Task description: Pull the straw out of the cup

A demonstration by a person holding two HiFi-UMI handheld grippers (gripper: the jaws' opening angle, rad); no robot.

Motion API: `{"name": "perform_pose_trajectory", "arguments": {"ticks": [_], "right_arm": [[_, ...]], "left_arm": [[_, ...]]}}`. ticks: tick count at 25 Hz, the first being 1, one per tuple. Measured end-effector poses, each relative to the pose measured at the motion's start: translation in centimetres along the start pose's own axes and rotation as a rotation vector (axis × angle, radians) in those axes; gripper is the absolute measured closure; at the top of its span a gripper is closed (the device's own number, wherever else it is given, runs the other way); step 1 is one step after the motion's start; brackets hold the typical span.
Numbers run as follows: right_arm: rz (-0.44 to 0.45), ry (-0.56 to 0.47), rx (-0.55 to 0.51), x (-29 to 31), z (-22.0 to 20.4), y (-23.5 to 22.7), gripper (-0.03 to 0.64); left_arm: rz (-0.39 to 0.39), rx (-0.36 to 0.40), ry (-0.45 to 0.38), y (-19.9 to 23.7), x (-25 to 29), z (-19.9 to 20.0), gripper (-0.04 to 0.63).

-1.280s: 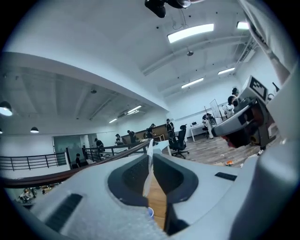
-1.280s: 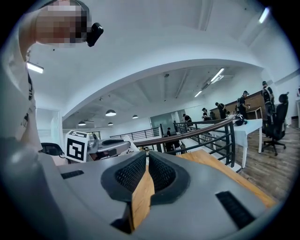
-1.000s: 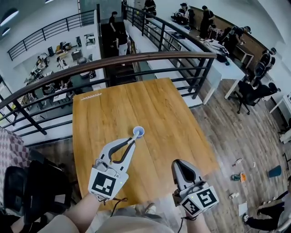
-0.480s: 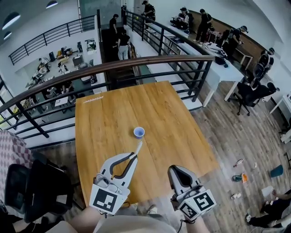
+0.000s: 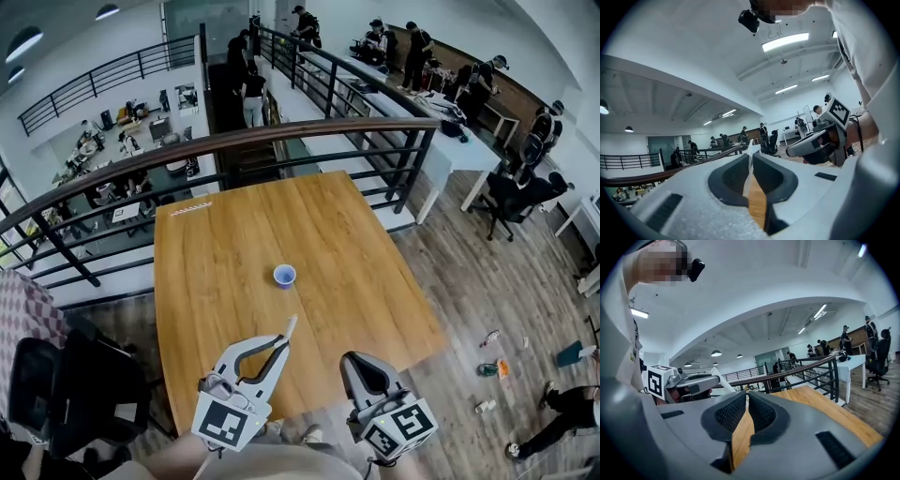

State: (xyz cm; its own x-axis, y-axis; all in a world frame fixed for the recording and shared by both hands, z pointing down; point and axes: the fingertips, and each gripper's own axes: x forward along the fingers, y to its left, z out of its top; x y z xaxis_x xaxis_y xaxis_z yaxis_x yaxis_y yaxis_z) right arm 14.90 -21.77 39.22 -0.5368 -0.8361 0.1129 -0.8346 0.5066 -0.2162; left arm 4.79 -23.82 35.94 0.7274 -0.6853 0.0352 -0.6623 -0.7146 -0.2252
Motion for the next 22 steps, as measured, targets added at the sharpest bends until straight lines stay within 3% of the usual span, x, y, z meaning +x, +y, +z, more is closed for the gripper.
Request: {"name": "perform_pose_trajectory", "arguments": {"ticks": [22], "right_arm": [[-0.011,-0.022,-0.007,-0.7,1.3,-1.0,0.586]], "left_arm": [[-0.019,-0.002,0.015,-0.8,0.9,0.2,0.554]]}}
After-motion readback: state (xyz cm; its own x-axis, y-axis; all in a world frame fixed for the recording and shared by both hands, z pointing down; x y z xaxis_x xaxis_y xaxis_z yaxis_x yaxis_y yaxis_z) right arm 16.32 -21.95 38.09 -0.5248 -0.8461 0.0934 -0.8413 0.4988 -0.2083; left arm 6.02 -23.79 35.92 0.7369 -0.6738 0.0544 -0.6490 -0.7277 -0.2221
